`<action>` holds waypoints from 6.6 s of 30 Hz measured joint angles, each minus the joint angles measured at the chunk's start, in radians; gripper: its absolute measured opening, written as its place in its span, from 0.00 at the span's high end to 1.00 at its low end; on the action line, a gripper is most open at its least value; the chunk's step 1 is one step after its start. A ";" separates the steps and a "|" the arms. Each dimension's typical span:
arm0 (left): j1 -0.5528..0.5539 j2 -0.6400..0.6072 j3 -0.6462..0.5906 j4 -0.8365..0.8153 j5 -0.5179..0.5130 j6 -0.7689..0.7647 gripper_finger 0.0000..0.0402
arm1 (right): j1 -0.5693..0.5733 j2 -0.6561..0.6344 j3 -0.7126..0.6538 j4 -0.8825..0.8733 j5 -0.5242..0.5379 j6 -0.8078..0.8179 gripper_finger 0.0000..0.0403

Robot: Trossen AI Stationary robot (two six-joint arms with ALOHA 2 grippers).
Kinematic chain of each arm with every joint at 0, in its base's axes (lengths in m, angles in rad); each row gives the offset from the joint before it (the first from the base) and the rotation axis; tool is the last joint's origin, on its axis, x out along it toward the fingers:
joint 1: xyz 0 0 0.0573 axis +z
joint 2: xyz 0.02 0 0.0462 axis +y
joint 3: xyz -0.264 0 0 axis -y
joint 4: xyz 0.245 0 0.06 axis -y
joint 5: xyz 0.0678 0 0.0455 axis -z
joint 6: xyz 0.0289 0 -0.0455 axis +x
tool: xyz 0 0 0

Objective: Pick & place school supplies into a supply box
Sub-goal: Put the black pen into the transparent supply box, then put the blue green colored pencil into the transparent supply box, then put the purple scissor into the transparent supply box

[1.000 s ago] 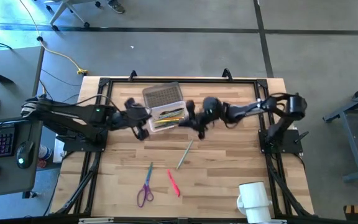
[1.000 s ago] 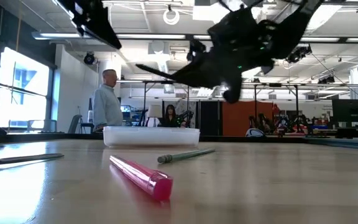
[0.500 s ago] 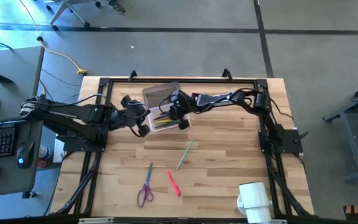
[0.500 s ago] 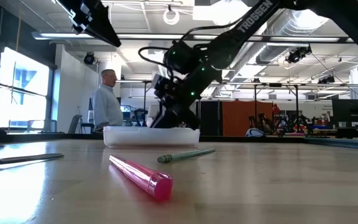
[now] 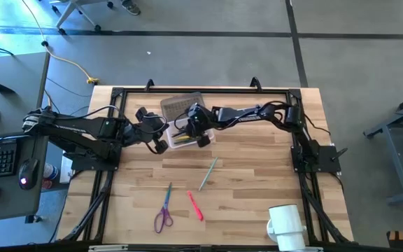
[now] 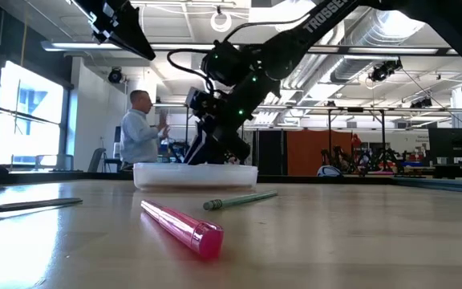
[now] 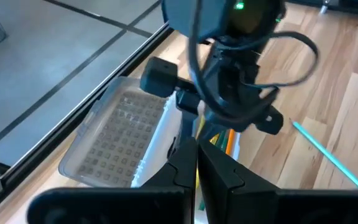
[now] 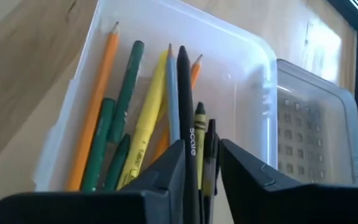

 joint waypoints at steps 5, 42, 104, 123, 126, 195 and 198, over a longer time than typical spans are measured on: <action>0.000 0.000 0.000 -0.067 0.010 -0.039 0.87 | 0.047 -0.027 0.029 -0.090 0.070 -0.003 0.73; 0.000 0.000 0.000 -0.243 0.006 -0.269 0.87 | 0.263 -0.155 -0.545 0.631 -0.753 0.065 0.69; 0.000 0.001 0.000 -0.193 0.026 -0.231 0.87 | 0.222 0.040 -0.574 0.726 -0.727 0.265 0.87; 0.000 0.001 0.000 -0.195 0.025 -0.202 0.87 | 0.154 0.045 -0.454 1.085 -0.773 0.494 0.97; 0.000 0.001 0.000 -0.194 0.025 -0.190 0.87 | 0.108 0.044 -0.349 1.034 -0.746 0.452 0.96; -0.511 0.672 0.000 0.207 0.960 -1.095 0.65 | 0.086 0.025 -0.083 0.416 -0.227 0.250 0.74; -0.511 0.691 -0.001 0.209 0.962 -1.075 0.66 | 0.090 -0.014 -0.083 0.421 -0.206 0.198 0.74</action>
